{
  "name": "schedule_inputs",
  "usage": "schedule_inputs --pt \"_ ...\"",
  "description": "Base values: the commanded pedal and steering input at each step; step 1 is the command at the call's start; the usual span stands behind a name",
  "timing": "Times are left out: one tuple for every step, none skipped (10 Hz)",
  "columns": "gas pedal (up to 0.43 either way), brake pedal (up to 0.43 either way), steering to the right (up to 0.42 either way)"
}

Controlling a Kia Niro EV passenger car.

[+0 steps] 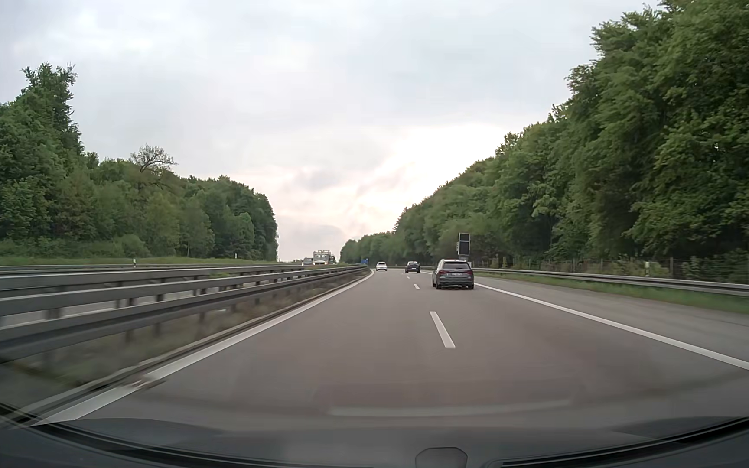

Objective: Follow the waypoints while adhering to traffic rules and regulations

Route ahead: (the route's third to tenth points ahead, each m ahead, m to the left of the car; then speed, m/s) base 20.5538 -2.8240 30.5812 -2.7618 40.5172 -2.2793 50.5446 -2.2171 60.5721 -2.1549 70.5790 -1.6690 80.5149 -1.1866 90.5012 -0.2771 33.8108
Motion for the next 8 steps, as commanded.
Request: schedule_inputs --pt "0.319 0.0 -0.006" --pt "0.319 0.0 -0.006" --pt "0.319 0.0 -0.006" --pt "0.319 0.0 -0.006" --pt "0.319 0.0 -0.006" --pt "0.319 0.0 -0.006" --pt "0.319 0.0 -0.006" --pt "0.319 0.0 -0.006"
